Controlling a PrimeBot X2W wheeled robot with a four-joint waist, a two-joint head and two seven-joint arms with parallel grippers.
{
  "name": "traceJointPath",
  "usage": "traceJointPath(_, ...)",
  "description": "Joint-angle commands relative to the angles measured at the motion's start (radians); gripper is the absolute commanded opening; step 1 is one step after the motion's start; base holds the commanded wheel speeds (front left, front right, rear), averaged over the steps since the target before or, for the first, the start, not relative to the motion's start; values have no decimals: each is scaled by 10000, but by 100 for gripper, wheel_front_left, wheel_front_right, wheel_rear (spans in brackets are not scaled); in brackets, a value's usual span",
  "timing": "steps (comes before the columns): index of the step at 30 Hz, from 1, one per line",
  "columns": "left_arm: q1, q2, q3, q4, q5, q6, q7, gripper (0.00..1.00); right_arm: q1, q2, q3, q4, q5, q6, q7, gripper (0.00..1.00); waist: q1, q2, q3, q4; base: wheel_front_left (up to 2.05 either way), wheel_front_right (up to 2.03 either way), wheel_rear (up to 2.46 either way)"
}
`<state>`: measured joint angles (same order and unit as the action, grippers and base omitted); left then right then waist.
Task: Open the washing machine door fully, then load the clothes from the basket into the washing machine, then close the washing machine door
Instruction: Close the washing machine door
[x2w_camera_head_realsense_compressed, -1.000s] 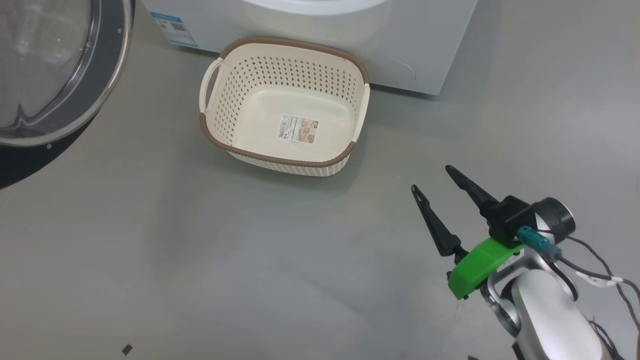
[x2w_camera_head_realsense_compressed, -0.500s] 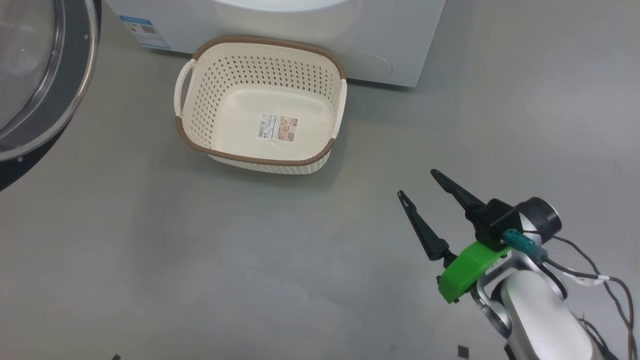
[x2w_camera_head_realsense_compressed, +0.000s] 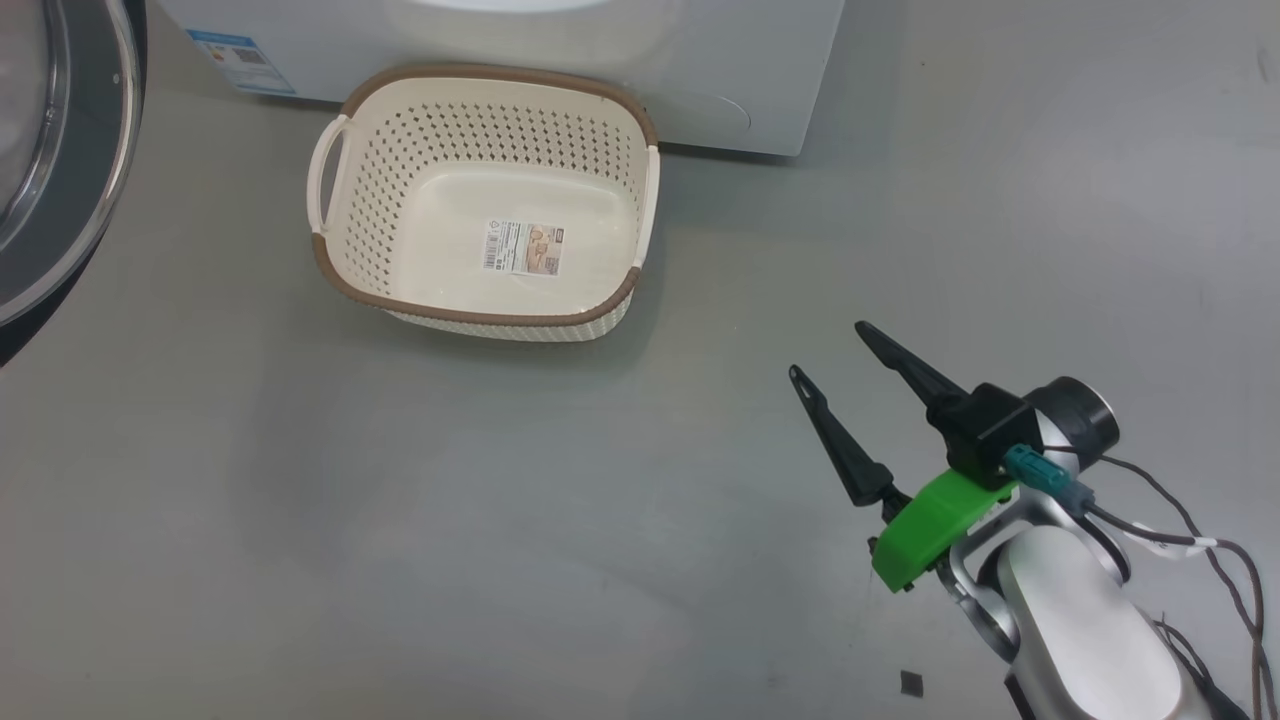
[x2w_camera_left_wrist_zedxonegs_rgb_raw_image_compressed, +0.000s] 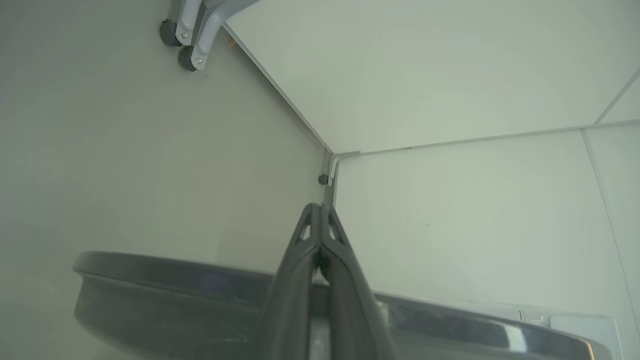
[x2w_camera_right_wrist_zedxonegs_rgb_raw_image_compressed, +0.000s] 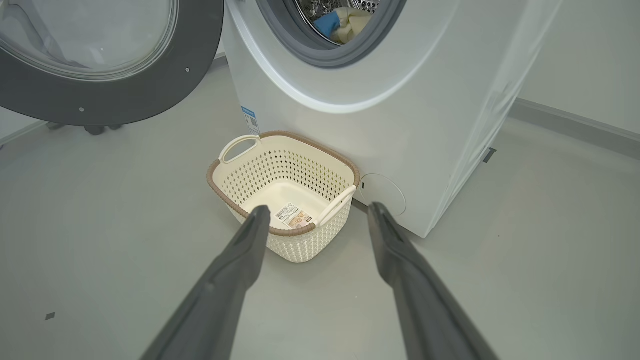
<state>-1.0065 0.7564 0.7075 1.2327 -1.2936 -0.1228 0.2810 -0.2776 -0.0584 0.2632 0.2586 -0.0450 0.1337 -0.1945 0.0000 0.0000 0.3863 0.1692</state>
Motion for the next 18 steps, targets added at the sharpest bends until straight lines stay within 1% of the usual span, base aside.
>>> traceJointPath(1,-76,932,-71,-271,-42,-56,159,0,-190,80,205,-258,28,-30,-137,100,0,0,20,-32,0,0,0)
traceJointPath(7,-135,838,-298,-278,-6,-71,638,0,-217,80,169,-203,62,-30,-189,100,0,0,12,-77,0,0,0)
traceJointPath(10,3,748,-475,-538,1,-74,1113,0,-224,81,157,-171,92,-30,-214,100,0,0,-22,-75,0,0,0)
traceJointPath(14,258,670,-547,-746,-62,-76,1437,0,-221,81,104,-121,96,-30,-236,100,0,0,-98,-27,0,0,0)
traceJointPath(18,489,410,-786,-1263,-144,-77,2117,0,-189,81,97,-66,131,-30,-259,100,0,0,-203,52,0,0,0)
